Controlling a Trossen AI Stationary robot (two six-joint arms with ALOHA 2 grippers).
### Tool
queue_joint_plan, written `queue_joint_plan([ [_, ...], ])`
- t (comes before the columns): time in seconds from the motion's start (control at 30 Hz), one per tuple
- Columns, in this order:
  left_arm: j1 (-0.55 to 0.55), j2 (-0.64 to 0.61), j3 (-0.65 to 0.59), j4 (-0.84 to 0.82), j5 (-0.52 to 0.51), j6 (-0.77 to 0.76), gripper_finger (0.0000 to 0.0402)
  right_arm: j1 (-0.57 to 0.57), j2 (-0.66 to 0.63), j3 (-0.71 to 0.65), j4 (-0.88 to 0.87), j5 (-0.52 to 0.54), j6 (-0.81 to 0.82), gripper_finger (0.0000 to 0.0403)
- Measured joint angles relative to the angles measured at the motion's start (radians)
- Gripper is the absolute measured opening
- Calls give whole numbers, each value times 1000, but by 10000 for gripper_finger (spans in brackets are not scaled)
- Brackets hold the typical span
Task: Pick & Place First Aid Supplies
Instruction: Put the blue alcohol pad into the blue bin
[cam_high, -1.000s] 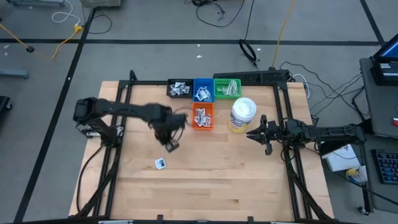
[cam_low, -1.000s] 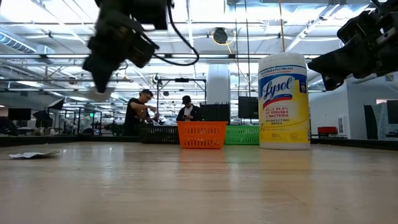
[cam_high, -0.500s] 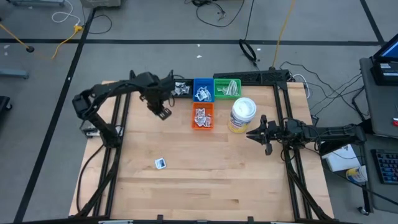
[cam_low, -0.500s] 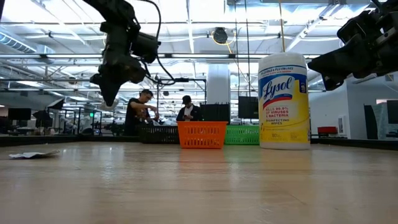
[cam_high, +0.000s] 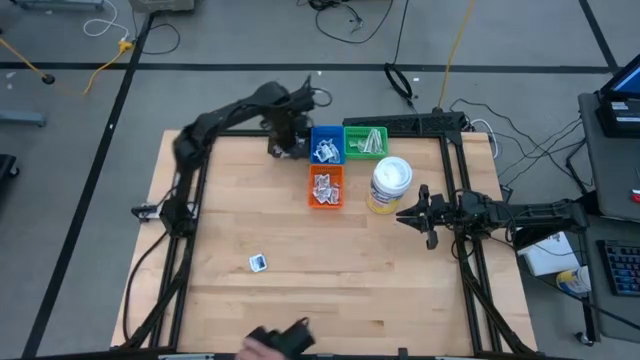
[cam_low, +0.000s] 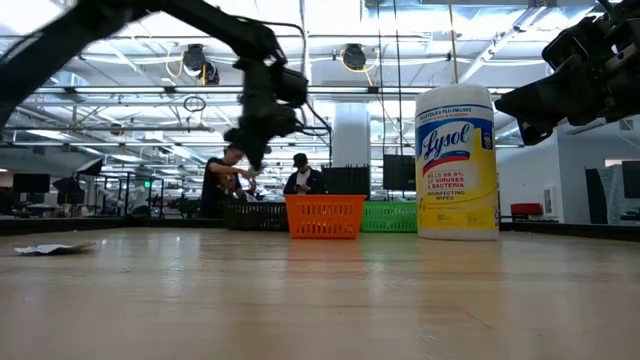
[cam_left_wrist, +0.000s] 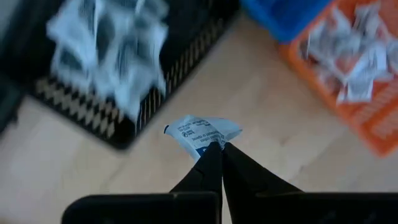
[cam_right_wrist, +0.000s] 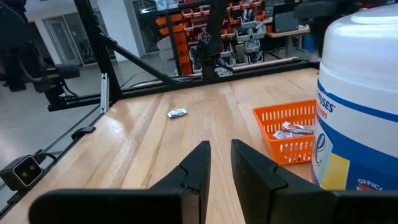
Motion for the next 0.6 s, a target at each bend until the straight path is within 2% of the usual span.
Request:
queue_joint_plan([
  [0.13, 0, 165, 242, -36, 11, 28, 5, 0, 0, 0, 0, 0, 0, 59],
  [0.27, -2, 284, 426, 2, 50, 52, 3, 0, 0, 0, 0, 0, 0, 59],
  [0.43, -7, 327, 431, 161, 60, 53, 4, 0, 0, 0, 0, 0, 0, 59],
  [0.6, -17, 360, 428, 211, 55, 81, 5, 0, 0, 0, 0, 0, 0, 59],
])
